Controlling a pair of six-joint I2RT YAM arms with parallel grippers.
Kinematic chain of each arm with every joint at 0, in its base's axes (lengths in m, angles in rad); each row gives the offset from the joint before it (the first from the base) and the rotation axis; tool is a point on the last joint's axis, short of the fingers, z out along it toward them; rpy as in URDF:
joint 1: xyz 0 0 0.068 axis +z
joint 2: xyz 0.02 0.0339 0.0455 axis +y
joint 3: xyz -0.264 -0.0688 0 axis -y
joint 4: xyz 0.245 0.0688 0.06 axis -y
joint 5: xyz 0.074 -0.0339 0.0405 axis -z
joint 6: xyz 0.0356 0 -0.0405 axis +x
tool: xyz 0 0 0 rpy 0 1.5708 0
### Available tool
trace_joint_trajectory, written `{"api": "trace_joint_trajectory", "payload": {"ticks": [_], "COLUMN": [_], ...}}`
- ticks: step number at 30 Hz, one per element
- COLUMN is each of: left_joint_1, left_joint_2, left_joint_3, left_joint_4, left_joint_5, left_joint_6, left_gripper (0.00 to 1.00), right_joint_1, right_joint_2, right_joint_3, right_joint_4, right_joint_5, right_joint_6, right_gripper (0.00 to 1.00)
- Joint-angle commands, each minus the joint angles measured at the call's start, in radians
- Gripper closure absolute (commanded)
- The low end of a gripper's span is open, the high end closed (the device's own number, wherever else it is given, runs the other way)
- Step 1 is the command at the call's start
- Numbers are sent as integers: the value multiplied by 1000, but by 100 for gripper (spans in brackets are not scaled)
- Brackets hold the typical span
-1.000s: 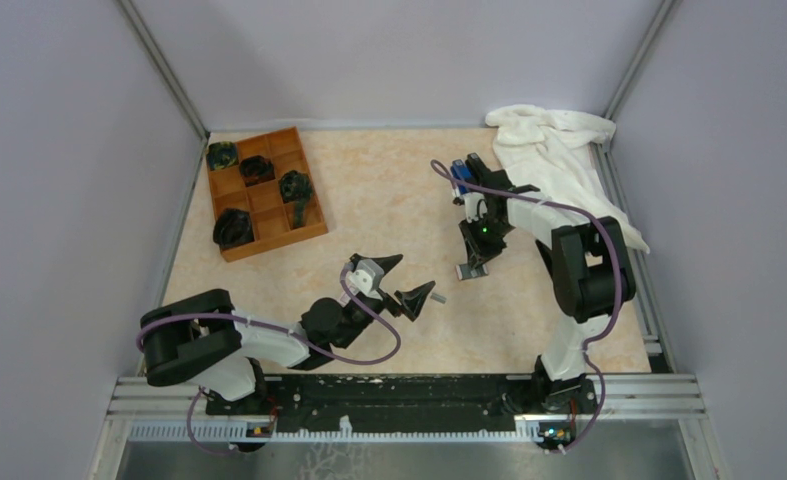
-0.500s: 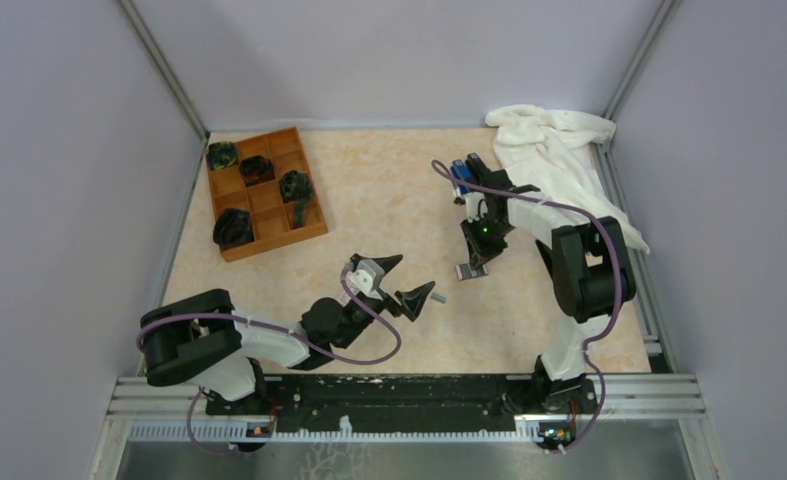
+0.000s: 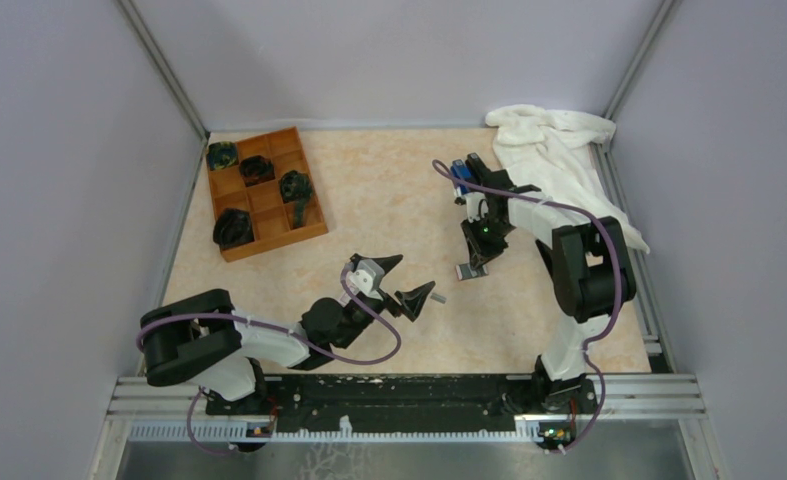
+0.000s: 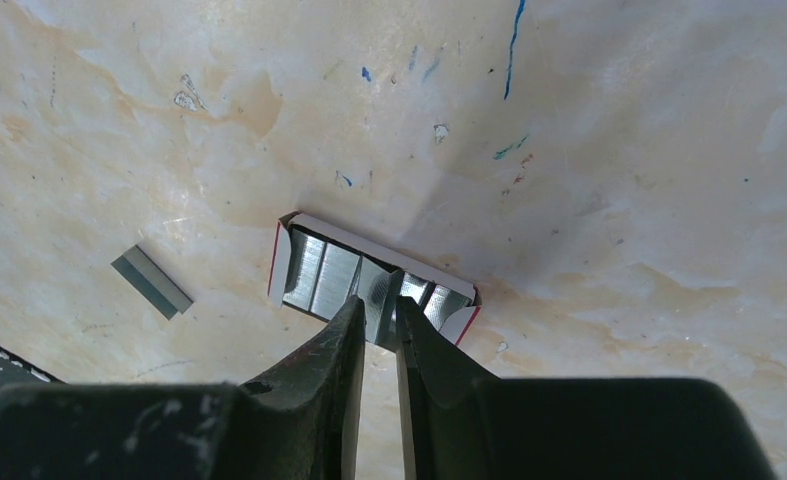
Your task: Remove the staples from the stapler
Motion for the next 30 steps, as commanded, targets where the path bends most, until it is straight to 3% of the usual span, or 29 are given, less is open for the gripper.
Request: {"api": "trace_joint_trajectory", "payload": {"ticks": [1, 19, 30], "left_joint_1": [-5, -5, -6], "left_joint_2": [8, 8, 8], "left_joint_3": [20, 20, 22], "left_joint_4": [21, 22, 18], "left_joint_5": [-8, -8, -8], "left_joint_6": [8, 9, 9], "left_gripper": [1, 1, 1], "right_joint_1": [-10, -10, -17], "right_joint_2": [-28, -43, -54], "right_joint_3": [11, -7, -17], "right_joint_4": [9, -5, -9], "right_joint_5": [-15, 10, 24], "right_joint_6": [-4, -22, -31], "right_gripper": [82, 94, 95]}}
